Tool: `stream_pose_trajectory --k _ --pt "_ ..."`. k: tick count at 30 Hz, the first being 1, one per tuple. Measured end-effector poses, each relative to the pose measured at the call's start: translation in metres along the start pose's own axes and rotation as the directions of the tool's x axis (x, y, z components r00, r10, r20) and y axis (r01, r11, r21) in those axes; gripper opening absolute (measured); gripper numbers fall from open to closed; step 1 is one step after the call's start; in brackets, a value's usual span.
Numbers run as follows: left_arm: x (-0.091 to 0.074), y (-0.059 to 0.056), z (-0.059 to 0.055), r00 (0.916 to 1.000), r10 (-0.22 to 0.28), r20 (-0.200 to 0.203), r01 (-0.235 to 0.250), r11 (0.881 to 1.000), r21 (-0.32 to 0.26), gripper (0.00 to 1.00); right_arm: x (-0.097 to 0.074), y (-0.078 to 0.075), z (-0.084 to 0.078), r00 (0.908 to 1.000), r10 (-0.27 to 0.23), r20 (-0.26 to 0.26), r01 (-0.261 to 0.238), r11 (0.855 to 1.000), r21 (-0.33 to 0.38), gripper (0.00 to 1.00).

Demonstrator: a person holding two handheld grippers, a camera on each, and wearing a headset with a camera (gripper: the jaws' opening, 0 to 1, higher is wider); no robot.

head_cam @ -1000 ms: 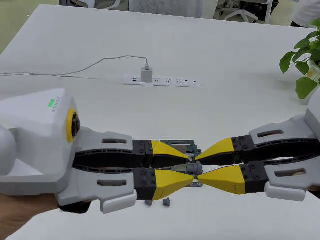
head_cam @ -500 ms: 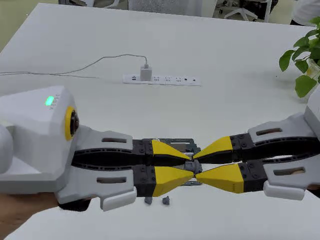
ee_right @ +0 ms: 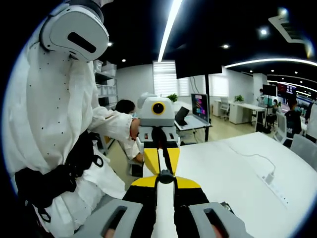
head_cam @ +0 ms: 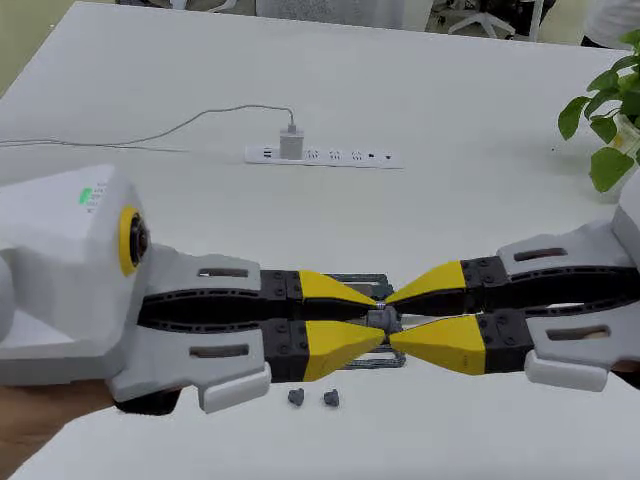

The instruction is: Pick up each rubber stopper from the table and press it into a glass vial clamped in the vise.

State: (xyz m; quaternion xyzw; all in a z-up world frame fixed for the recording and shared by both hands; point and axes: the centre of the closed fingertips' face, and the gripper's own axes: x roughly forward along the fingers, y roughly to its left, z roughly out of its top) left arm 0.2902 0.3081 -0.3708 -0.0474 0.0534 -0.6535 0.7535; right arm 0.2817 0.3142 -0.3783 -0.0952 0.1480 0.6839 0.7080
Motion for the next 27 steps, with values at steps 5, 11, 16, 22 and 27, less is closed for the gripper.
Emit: stream_pose_trajectory --k 5,11,16,22,27 --pt "-0.0006 0.0012 0.0038 0.9998 0.011 0.017 -0.011 1.0 0.001 0.04 -0.0011 -0.0022 0.0032 0.9999 -0.011 0.013 0.011 1.0 0.0 0.07" --pt "-0.0012 0.0026 0.0061 0.9993 0.019 0.031 -0.019 1.0 0.004 0.04 -0.0017 -0.0043 0.0051 0.9996 -0.018 0.022 0.019 1.0 -0.004 0.07" --pt "-0.0021 0.0042 0.0073 0.9987 0.027 0.044 -0.027 1.0 0.004 0.04 -0.0018 -0.0065 0.0062 0.9993 -0.025 0.028 0.025 1.0 -0.011 0.06" --pt "-0.0023 0.0055 0.0045 0.9987 0.032 0.04 -0.032 0.999 0.014 0.04 0.0008 -0.0066 0.0044 0.9996 -0.023 0.017 0.024 1.0 -0.015 0.06" --pt "-0.0021 0.0062 0.0028 0.9981 0.037 0.049 -0.038 0.999 0.016 0.05 0.0026 -0.0069 0.0023 0.9998 -0.02 0.003 0.021 1.0 -0.015 0.06"
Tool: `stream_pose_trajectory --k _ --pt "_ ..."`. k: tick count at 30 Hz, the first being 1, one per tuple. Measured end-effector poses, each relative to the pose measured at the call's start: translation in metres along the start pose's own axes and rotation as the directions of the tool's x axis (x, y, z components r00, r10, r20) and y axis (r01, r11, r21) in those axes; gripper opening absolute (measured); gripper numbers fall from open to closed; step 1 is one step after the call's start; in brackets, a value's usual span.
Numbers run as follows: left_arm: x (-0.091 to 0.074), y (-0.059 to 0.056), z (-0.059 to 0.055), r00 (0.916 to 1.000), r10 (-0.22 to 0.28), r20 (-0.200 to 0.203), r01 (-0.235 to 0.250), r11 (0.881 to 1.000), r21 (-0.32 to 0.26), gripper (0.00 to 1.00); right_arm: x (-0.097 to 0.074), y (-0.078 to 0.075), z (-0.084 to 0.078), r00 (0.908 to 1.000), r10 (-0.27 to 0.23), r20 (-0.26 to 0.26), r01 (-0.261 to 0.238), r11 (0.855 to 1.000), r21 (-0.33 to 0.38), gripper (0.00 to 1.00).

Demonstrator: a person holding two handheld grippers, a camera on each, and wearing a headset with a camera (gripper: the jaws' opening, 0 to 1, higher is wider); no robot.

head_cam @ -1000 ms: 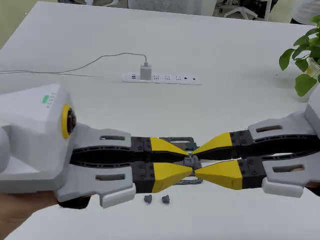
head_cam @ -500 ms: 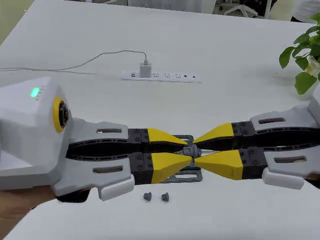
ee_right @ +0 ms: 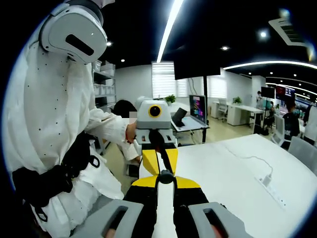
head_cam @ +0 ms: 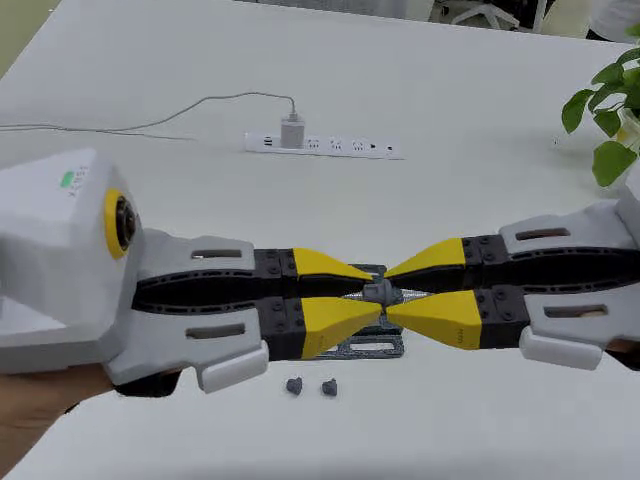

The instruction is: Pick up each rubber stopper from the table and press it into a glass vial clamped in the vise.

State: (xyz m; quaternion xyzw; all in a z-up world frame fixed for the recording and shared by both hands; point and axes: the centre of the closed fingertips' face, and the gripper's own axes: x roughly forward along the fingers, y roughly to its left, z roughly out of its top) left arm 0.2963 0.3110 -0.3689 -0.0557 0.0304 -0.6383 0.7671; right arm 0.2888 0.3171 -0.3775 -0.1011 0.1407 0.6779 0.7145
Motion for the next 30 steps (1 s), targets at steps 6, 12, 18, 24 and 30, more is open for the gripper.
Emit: stream_pose_trajectory --k 6,12,18,24,30 --pt "-0.003 0.001 -0.004 0.9999 0.011 -0.003 -0.011 1.0 -0.001 0.05 0.003 -0.001 -0.003 0.9999 0.01 -0.014 -0.009 1.0 0.01 0.06" --pt "-0.01 0.006 -0.004 0.9995 0.032 0.005 -0.032 0.999 0.0 0.06 0.006 -0.003 -0.01 0.9987 0.019 -0.047 -0.018 1.0 0.01 0.06" --pt "-0.019 0.012 -0.01 0.9975 0.069 -0.013 -0.069 0.997 0.015 0.11 0.006 -0.007 -0.013 0.9976 0.019 -0.067 -0.018 1.0 0.012 0.06" --pt "-0.028 0.019 -0.025 0.9911 0.116 -0.065 -0.114 0.993 0.04 0.19 0.009 -0.018 -0.014 0.995 0.018 -0.098 -0.017 1.0 0.007 0.06" --pt "-0.039 0.027 -0.046 0.9761 0.171 -0.134 -0.163 0.984 0.066 0.27 0.015 -0.034 -0.02 0.988 0.017 -0.154 -0.017 1.0 0.001 0.06"
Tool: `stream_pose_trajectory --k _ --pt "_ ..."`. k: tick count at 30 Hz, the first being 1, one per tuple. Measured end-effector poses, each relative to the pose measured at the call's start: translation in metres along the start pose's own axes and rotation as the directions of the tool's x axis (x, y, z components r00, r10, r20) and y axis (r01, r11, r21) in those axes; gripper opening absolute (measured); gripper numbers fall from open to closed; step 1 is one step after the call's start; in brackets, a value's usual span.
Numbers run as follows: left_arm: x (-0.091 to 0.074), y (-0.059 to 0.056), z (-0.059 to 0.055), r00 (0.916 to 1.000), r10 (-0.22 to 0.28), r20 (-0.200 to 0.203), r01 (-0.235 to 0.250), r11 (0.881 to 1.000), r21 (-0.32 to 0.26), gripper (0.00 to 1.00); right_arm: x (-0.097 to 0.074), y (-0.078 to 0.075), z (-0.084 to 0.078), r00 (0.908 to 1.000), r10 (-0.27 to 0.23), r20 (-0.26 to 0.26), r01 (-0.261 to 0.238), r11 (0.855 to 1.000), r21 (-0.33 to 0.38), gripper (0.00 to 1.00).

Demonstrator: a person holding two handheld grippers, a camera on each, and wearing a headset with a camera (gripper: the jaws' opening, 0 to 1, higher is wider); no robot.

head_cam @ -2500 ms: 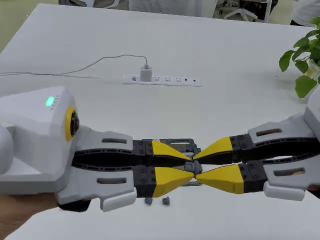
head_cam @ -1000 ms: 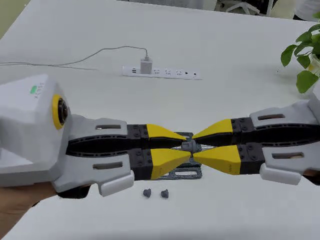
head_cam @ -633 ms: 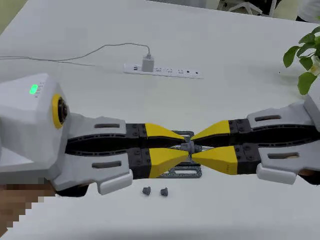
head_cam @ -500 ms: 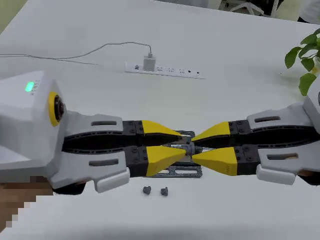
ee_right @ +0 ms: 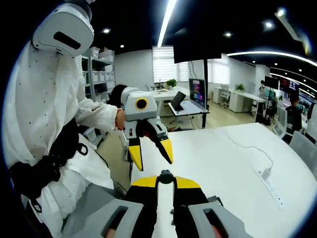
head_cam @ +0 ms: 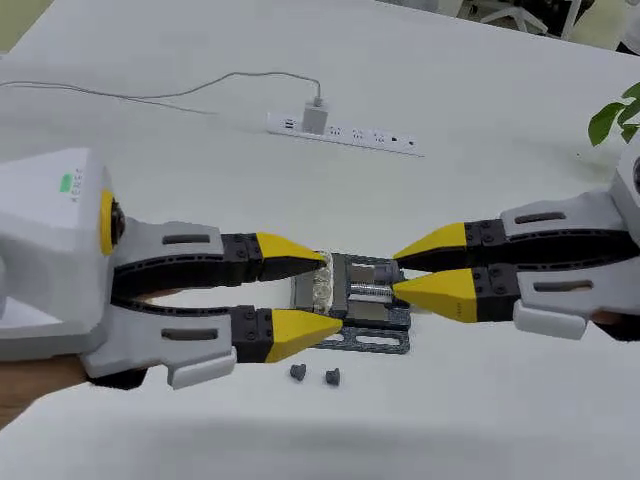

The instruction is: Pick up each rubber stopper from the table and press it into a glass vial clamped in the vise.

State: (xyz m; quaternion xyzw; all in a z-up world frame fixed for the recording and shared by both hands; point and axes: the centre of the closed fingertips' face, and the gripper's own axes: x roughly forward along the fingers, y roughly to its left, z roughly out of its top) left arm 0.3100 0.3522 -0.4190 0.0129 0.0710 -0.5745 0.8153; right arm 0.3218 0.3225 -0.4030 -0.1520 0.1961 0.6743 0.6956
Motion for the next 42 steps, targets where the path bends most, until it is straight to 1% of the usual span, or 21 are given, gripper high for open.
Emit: stream_pose_trajectory --k 3,7,8,9,13,14,17,18,23,25,26,27,30,31,32,35,36,37,40,41,42 --pt "-0.004 0.002 -0.01 0.9994 0.02 -0.027 -0.02 1.0 0.014 0.31 0.005 -0.011 -0.002 0.9996 -0.006 -0.029 0.006 1.0 0.003 0.06" --pt "-0.009 0.007 -0.024 0.9968 0.049 -0.064 -0.048 0.999 0.015 0.37 0.016 -0.025 -0.007 0.9952 0.01 -0.097 -0.009 1.0 0.003 0.06" --pt "-0.01 0.008 -0.026 0.9961 0.054 -0.07 -0.053 0.999 0.013 0.38 0.015 -0.031 -0.01 0.9934 0.014 -0.114 -0.014 1.0 -0.003 0.06" --pt "-0.011 0.009 -0.029 0.9951 0.061 -0.078 -0.06 0.998 0.01 0.39 0.017 -0.037 -0.015 0.9893 0.013 -0.145 -0.013 1.0 0.002 0.06" --pt "-0.014 0.014 -0.039 0.9919 0.081 -0.097 -0.08 0.997 0.014 0.43 0.028 -0.052 -0.023 0.9768 0.018 -0.214 -0.021 1.0 -0.01 0.06" --pt "-0.014 0.015 -0.043 0.9912 0.085 -0.101 -0.084 0.996 0.013 0.44 0.031 -0.058 -0.029 0.9679 0.019 -0.251 -0.023 1.0 -0.016 0.06" --pt "-0.016 0.019 -0.049 0.9893 0.102 -0.104 -0.102 0.995 0.01 0.5 0.039 -0.07 -0.037 0.9505 0.026 -0.31 -0.035 0.999 -0.024 0.06" --pt "-0.017 0.021 -0.051 0.9886 0.107 -0.106 -0.107 0.994 0.007 0.52 0.042 -0.076 -0.042 0.9405 0.025 -0.339 -0.035 0.999 -0.024 0.06" --pt "-0.019 0.023 -0.063 0.9857 0.109 -0.129 -0.11 0.994 -0.003 0.53 0.054 -0.095 -0.055 0.9129 0.026 -0.407 -0.041 0.999 -0.029 0.06" --pt "-0.019 0.024 -0.069 0.9838 0.109 -0.142 -0.11 0.994 0.0 0.56 0.059 -0.104 -0.064 0.8942 0.026 -0.447 -0.048 0.998 -0.038 0.06" --pt "-0.02 0.024 -0.072 0.9835 0.111 -0.143 -0.11 0.994 0.01 0.57 0.06 -0.108 -0.07 0.8802 0.023 -0.474 -0.05 0.998 -0.044 0.06" --pt "-0.019 0.025 -0.072 0.984 0.113 -0.138 -0.111 0.994 0.018 0.6 0.061 -0.111 -0.074 0.8706 0.021 -0.492 -0.051 0.998 -0.047 0.06" --pt "-0.018 0.025 -0.075 0.9854 0.112 -0.128 -0.111 0.994 0.009 0.63 0.068 -0.118 -0.084 0.8532 0.027 -0.521 -0.052 0.998 -0.035 0.06" --pt "-0.017 0.024 -0.076 0.9857 0.109 -0.128 -0.109 0.994 0.012 0.63 0.069 -0.121 -0.091 0.836 0.021 -0.548 -0.057 0.997 -0.049 0.06" --pt "-0.016 0.024 -0.077 0.9856 0.109 -0.129 -0.108 0.994 0.017 0.65 0.069 -0.124 -0.095 0.8218 0.012 -0.57 -0.06 0.996 -0.066 0.06" --pt "-0.015 0.023 -0.082 0.985 0.105 -0.137 -0.105 0.994 0.008 0.68 0.077 -0.128 -0.107 0.7993 0.017 -0.601 -0.073 0.995 -0.07 0.06" --pt "-0.014 0.022 -0.083 0.9859 0.104 -0.131 -0.104 0.995 0.011 0.7 0.079 -0.131 -0.113 0.783 0.012 -0.622 -0.081 0.993 -0.083 0.06" --pt "-0.013 0.021 -0.083 0.9861 0.104 -0.129 -0.104 0.995 0.007 0.71 0.08 -0.132 -0.116 0.7728 0.01 -0.635 -0.091 0.991 -0.094 0.06" --pt "-0.012 0.019 -0.086 0.9862 0.101 -0.132 -0.102 0.995 -0.001 0.72 0.087 -0.136 -0.127 0.7509 0.011 -0.66 -0.109 0.988 -0.108 0.06" --pt "-0.011 0.019 -0.087 0.9861 0.102 -0.131 -0.103 0.995 -0.004 0.73 0.089 -0.137 -0.131 0.7406 0.01 -0.672 -0.119 0.986 -0.117 0.06" --pt "-0.01 0.019 -0.088 0.9856 0.104 -0.134 -0.106 0.994 -0.007 0.75 0.092 -0.14 -0.135 0.7346 0.008 -0.678 -0.123 0.985 -0.121 0.06"
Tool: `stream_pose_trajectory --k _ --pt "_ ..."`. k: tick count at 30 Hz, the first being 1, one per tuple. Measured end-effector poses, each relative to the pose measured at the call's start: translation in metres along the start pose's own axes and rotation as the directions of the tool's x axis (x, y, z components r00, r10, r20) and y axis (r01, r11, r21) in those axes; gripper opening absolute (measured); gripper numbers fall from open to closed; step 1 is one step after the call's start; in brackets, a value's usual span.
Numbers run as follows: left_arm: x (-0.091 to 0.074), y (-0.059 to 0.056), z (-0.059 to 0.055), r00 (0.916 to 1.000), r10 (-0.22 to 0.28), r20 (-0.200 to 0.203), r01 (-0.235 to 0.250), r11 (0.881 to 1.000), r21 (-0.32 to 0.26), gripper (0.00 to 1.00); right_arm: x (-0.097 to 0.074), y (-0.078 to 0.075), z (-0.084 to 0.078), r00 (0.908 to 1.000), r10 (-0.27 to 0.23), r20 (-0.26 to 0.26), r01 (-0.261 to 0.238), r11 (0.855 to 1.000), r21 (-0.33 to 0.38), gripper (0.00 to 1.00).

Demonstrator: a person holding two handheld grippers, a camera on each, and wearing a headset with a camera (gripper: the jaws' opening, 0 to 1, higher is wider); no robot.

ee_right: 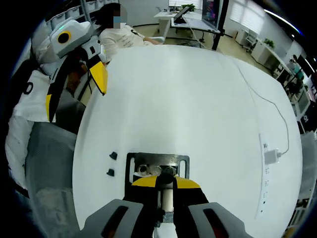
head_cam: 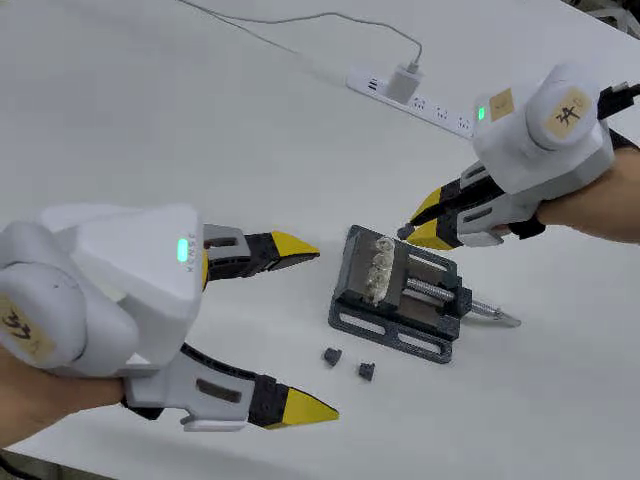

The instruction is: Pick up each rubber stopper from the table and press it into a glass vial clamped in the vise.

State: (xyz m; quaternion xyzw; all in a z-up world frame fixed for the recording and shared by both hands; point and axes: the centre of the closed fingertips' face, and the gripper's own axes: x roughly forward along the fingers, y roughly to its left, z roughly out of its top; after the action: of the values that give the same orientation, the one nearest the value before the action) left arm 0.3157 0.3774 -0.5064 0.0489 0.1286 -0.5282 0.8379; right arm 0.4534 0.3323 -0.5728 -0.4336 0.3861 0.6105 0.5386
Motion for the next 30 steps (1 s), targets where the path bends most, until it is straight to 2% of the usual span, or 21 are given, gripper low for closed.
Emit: stream_pose_trajectory --k 3,6,11,15,19,30 --pt "0.002 -0.001 -0.005 0.9999 0.003 -0.011 -0.003 1.0 0.0 0.75 0.006 -0.001 -0.002 0.9996 0.001 -0.03 -0.001 1.0 -0.022 0.06" --pt "0.003 -0.001 -0.002 0.9999 0.004 0.013 -0.003 1.0 -0.017 0.77 0.013 -0.004 -0.005 0.9985 -0.002 -0.054 0.0 0.999 -0.035 0.06" --pt "0.004 0.001 -0.006 0.9999 0.001 0.015 -0.001 1.0 -0.03 0.77 0.02 -0.008 -0.006 0.9969 0.009 -0.078 -0.013 0.999 -0.044 0.06" --pt "0.006 0.002 -0.01 0.9999 0.002 0.014 -0.001 0.999 -0.04 0.79 0.022 -0.009 -0.011 0.9943 0.013 -0.105 -0.02 0.998 -0.063 0.06" --pt "0.007 0.001 -0.012 0.9999 -0.004 0.011 0.005 0.999 -0.042 0.78 0.02 -0.007 -0.009 0.9939 0.016 -0.109 -0.023 0.997 -0.067 0.06" --pt "0.006 0.002 -0.008 0.9995 0.004 0.031 -0.003 0.999 -0.048 0.78 0.024 -0.011 -0.011 0.9882 0.026 -0.151 -0.039 0.996 -0.085 0.06"
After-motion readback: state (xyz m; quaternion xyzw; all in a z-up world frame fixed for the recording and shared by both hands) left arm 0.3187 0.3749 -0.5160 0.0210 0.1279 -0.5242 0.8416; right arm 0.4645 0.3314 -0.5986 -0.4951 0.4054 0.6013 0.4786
